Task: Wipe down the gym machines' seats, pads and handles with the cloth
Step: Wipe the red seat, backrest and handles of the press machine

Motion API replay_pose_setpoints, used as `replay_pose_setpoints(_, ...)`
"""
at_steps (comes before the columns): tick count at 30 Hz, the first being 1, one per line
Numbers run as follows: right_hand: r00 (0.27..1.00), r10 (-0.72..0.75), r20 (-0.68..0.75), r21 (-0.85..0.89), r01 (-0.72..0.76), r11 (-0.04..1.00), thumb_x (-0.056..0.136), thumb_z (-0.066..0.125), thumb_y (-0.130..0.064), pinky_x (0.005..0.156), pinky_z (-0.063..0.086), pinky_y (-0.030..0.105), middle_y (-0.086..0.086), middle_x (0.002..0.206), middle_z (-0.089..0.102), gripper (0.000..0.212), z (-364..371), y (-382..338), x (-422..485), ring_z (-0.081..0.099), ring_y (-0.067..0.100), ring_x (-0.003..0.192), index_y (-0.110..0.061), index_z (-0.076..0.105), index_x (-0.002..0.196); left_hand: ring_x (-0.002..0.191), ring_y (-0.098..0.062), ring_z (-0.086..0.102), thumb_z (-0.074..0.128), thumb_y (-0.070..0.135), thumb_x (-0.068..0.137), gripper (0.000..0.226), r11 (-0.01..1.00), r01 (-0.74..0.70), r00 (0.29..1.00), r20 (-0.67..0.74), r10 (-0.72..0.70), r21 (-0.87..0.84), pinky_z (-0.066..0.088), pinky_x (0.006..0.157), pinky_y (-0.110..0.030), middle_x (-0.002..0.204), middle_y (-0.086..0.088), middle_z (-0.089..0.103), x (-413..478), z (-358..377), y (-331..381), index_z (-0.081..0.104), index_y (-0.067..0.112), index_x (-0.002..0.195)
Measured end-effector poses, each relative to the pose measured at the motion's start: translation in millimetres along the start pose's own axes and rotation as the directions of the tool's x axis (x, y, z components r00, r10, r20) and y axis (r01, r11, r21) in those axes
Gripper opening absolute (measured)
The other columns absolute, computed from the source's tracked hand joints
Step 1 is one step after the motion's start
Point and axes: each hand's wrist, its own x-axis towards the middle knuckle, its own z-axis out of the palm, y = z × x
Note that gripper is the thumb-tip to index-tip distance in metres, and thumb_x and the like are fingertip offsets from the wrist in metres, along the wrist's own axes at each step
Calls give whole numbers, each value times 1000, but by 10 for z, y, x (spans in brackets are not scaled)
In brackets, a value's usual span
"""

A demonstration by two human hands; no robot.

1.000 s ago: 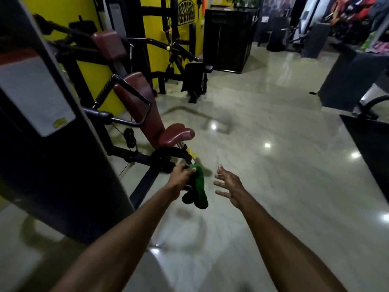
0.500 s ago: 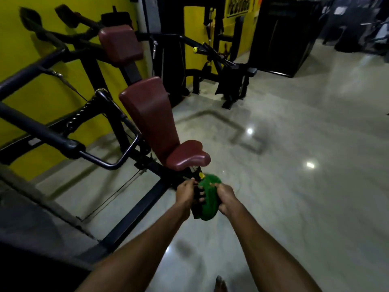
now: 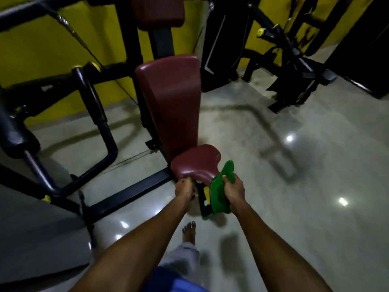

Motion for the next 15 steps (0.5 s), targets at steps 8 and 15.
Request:
replay_pose_setpoints(8,960,-239,143,-410,277,869,104,55,-24,85,50,37,22,114,70,41,69,-151,1189,66,40,105,-10,56,143,74,-26,61,51,25,95,18,981,152,979,-119,-167,-121,58,74,-42,91,-10,65,458,585,349,62,15,86)
replay_pose_setpoints(15,778,-149,611,-562,558,610,99,58,-12,113,37,43,22,150,50,58,412,354,2073,48,40,137,-6,40,154,77,-30,65,46,25,97,24,901,247,921,-203,-333,-357,54,56,-32,91,-13,68,938,1069,187,65,11,102)
